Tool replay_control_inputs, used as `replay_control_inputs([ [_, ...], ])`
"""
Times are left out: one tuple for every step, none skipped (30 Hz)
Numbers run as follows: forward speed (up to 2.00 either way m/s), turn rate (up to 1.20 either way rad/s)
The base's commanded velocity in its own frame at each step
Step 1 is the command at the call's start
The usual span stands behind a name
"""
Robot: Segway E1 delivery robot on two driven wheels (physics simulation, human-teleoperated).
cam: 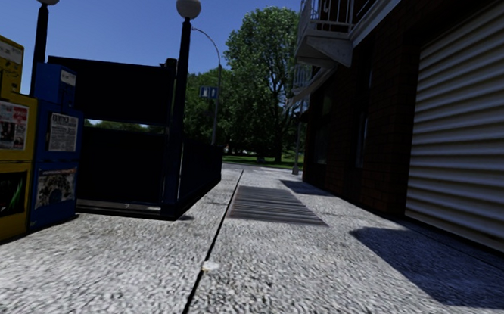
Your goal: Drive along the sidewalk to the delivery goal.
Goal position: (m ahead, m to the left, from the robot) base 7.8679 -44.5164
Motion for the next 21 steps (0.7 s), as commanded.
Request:
replay_control_inputs([
  [2.00, -0.22],
  [2.00, -0.22],
  [2.00, -0.22],
  [2.00, -0.22],
  [2.00, -0.22],
  [2.00, -0.22],
  [2.00, -0.22],
  [2.00, -0.22],
  [2.00, -0.22],
  [2.00, -0.22],
  [2.00, -0.22],
  [2.00, -0.22],
  [2.00, -0.22],
  [2.00, -0.22],
  [2.00, -0.22],
  [2.00, -0.22],
  [2.00, -0.22],
  [2.00, -0.22],
  [2.00, -0.22],
  [2.00, -0.22],
  [2.00, -0.22],
])
